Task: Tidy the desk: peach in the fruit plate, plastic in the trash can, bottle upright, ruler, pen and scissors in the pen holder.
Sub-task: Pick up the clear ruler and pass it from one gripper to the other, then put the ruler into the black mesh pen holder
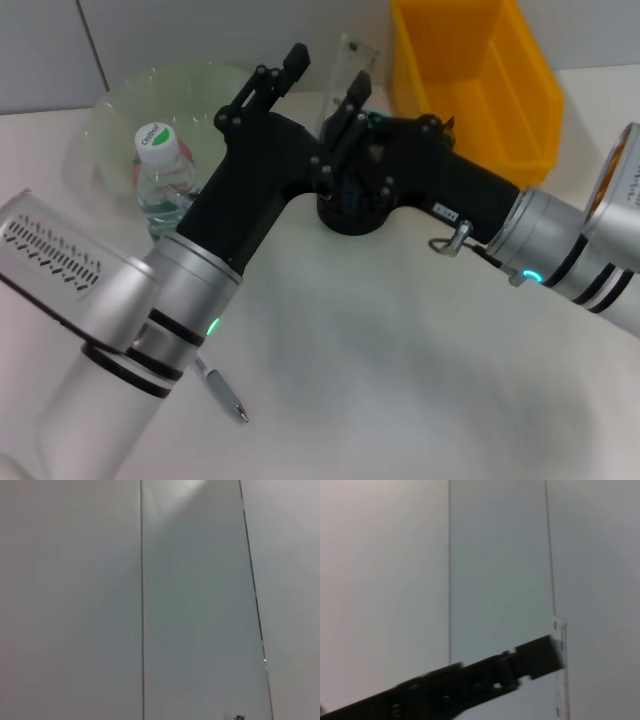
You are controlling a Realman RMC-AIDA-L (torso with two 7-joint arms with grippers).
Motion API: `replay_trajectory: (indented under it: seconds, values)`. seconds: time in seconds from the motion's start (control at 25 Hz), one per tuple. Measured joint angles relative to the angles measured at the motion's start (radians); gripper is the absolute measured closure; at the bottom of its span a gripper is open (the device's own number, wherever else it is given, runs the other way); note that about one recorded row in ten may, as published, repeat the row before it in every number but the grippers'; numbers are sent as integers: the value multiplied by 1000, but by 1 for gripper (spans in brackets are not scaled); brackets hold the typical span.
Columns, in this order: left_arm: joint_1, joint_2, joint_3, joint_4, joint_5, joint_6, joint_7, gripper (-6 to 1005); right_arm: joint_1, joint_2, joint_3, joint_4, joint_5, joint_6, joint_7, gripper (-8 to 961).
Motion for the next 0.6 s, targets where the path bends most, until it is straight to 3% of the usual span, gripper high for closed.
replay_trajectory:
  seconds: [0.32, 0.36, 0.44, 0.52, 0.6]
  values:
    - [46, 8, -4, -3, 46, 36, -57, 384, 4, -7, 65, -74, 0, 89, 93, 939]
    - [86, 12, -28, -4, 128, 45, -104, 381, 13, -7, 64, -96, 0, 119, 121, 938]
    - [105, 14, -45, -7, 165, 46, -127, 375, 15, -7, 65, -103, 0, 127, 124, 938]
    - [133, 18, -71, -12, 215, 47, -163, 169, 21, -7, 68, -116, 0, 142, 129, 937]
    - [133, 18, -71, -12, 215, 47, -163, 164, 28, -8, 66, -126, 0, 161, 139, 937]
